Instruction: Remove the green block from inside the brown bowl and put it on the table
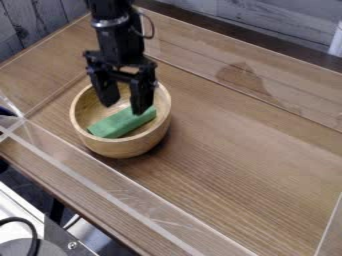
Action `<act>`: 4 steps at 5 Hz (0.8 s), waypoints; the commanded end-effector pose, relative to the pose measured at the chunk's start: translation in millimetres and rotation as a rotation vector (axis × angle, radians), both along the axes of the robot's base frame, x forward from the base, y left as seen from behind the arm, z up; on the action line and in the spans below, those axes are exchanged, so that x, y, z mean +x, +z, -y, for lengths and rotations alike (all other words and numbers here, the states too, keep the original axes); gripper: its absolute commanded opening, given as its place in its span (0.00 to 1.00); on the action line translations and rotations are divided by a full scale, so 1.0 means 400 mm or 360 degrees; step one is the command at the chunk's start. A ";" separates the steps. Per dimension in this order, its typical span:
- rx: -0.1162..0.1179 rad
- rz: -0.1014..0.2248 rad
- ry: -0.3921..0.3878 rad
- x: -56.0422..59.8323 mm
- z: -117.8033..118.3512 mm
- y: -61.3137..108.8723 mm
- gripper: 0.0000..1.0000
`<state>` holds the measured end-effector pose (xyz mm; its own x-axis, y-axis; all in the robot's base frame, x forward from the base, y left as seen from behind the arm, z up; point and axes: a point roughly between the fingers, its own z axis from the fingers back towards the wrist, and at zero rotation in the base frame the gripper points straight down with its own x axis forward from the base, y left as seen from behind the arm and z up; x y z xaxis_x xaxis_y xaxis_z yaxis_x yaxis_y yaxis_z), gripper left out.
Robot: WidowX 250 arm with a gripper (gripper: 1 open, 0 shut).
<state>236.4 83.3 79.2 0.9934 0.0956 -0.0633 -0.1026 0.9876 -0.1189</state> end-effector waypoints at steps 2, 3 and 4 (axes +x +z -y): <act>0.0078 0.0122 -0.0098 0.047 0.020 0.030 1.00; 0.0071 0.0124 -0.0125 0.049 0.023 0.010 1.00; 0.0067 0.0125 -0.0162 0.049 0.025 -0.006 1.00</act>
